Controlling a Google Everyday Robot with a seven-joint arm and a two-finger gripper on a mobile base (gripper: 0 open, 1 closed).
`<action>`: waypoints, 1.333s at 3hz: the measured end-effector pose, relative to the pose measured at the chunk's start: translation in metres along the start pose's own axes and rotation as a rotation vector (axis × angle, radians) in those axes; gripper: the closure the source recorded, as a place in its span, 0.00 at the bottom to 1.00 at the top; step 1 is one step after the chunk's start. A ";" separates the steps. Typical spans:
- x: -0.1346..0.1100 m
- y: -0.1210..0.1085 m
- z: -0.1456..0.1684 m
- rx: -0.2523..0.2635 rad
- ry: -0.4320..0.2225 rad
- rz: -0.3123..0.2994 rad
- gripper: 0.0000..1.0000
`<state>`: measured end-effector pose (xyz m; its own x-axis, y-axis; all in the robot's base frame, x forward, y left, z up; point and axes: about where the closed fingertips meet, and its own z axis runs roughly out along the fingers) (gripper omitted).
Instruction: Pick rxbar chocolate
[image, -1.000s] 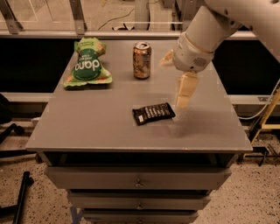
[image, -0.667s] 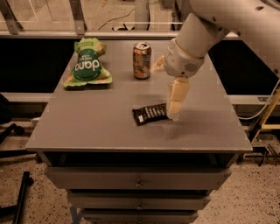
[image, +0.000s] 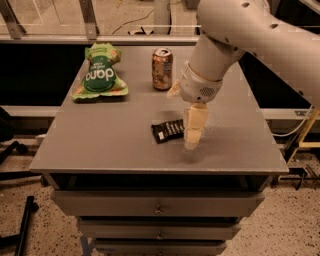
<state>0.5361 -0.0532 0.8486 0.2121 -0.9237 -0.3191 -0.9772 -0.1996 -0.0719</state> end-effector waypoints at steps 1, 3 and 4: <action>0.005 0.003 0.012 -0.021 0.013 0.019 0.00; 0.009 0.003 0.027 -0.037 0.027 0.036 0.14; 0.009 0.002 0.031 -0.034 0.027 0.041 0.38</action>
Offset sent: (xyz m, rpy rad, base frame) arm -0.0025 -0.0030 -0.0309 -0.0446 0.0591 -0.0274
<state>0.5366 -0.0522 0.8167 0.1722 -0.9397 -0.2954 -0.9847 -0.1721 -0.0268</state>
